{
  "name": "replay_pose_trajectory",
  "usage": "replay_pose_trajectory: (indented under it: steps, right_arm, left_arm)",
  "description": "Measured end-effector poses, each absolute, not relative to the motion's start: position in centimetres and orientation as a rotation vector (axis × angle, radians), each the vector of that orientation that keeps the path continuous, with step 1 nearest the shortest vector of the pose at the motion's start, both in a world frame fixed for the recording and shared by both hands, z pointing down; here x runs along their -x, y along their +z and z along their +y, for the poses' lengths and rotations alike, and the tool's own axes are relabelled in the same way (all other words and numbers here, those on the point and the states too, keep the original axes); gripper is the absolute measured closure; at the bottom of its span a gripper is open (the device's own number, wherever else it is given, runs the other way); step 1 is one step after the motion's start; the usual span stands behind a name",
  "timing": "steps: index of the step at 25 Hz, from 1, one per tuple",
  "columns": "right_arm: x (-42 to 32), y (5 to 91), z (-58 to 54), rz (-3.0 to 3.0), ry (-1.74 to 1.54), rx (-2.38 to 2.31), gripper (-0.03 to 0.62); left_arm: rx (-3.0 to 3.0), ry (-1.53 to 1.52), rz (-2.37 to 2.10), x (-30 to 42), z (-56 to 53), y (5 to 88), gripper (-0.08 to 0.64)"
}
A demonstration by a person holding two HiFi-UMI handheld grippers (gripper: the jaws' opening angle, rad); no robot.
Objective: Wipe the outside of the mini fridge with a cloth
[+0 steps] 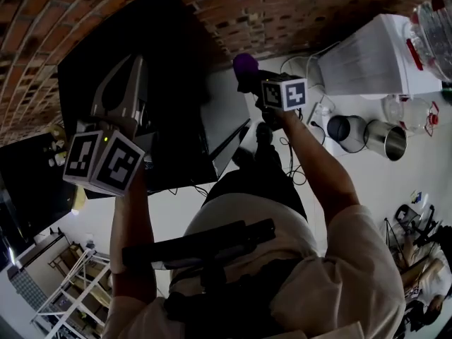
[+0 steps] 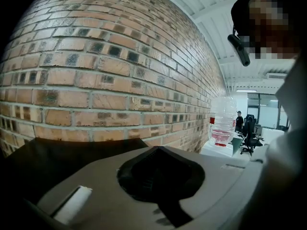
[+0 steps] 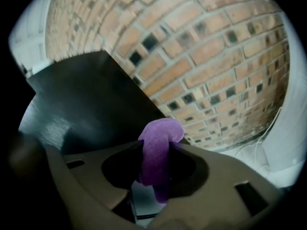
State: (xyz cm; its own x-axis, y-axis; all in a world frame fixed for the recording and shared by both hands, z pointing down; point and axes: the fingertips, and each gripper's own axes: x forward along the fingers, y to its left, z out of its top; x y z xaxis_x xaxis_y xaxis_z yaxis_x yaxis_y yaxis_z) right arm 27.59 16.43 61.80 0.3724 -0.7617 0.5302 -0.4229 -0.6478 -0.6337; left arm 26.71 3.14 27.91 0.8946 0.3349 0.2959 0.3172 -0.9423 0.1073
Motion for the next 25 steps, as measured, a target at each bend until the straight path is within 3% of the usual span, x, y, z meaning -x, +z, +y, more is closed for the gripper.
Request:
replay_pose_trajectory:
  steps: [12, 25]
  right_arm:
    - [-20.9, 39.2, 15.6, 1.179, -0.698, 2.150, 0.457]
    - [-13.6, 32.3, 14.9, 1.224, -0.598, 2.066, 0.457]
  left_arm:
    - [-3.032, 0.533, 0.724, -20.8, 5.8, 27.4, 0.554]
    - [-3.002, 0.461, 0.808, -18.7, 6.1, 28.0, 0.554]
